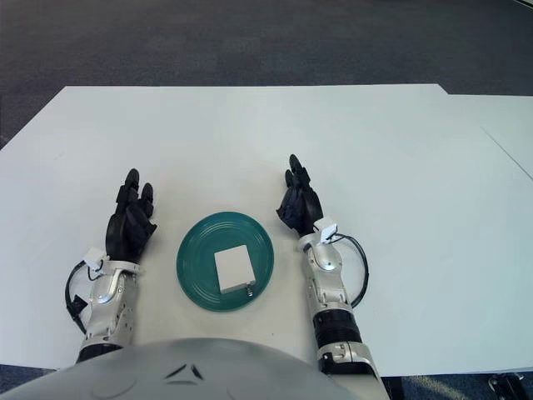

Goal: Put the charger into the plate.

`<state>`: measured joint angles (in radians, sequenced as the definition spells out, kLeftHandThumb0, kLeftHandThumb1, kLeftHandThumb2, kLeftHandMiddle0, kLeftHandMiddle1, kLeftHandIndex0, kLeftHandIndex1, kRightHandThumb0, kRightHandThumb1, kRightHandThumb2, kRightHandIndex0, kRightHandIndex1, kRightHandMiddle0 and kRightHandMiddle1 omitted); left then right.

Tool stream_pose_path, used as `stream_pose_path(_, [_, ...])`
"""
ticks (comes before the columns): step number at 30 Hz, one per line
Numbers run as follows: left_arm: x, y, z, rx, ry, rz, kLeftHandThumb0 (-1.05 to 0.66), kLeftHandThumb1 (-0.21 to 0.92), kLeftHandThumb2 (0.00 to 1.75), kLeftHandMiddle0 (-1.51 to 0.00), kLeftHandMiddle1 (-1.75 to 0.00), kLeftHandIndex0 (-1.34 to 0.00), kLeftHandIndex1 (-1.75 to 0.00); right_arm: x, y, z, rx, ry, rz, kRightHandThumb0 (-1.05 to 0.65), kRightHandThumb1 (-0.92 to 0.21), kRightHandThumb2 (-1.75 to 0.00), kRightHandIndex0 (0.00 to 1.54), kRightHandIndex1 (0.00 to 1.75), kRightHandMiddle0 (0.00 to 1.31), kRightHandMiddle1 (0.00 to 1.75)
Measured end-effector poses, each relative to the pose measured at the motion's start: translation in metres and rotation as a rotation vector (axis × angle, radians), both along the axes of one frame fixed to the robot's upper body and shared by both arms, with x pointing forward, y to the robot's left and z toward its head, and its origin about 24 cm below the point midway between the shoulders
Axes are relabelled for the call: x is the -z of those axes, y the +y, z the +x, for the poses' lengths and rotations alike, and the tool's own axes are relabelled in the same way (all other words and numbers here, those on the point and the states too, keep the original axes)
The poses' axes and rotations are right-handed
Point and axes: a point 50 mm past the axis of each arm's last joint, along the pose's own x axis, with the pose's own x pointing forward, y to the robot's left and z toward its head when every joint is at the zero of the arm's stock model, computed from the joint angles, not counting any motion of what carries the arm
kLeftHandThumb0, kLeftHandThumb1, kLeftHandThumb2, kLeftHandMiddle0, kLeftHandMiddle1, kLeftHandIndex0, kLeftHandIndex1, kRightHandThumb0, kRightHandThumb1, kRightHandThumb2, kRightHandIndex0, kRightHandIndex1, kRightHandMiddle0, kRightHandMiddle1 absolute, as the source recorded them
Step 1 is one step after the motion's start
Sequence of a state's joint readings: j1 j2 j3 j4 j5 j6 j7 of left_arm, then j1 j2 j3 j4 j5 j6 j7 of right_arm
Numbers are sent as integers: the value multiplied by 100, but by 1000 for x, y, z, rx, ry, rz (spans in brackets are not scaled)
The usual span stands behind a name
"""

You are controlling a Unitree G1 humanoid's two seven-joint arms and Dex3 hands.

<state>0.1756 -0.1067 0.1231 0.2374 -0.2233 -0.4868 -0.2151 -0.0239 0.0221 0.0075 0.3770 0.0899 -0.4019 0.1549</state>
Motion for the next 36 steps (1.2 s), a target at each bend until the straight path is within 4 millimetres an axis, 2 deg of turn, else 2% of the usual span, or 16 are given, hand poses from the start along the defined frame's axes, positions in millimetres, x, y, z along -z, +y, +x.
stream_pose_path(16, [-1,3,7,-48,-23,-60,-104,92,86,-7,-2,-9,-7,7,-8,16,163,38,152,-98,-92,-92,8,2,5,12])
stream_pose_path(31, [-5,1,13,-38,-68,-49,-104,92,83,-8,-1,-6,-8,2,-5,20,200,-31,126,-99,-92,-93,5,0,4,16])
stream_pose_path(36, [-5,-1,16,-32,-70,-48,-104,92,84,-7,0,-5,-8,2,-6,19,209,-30,121,-99,-92,-92,5,0,1,24])
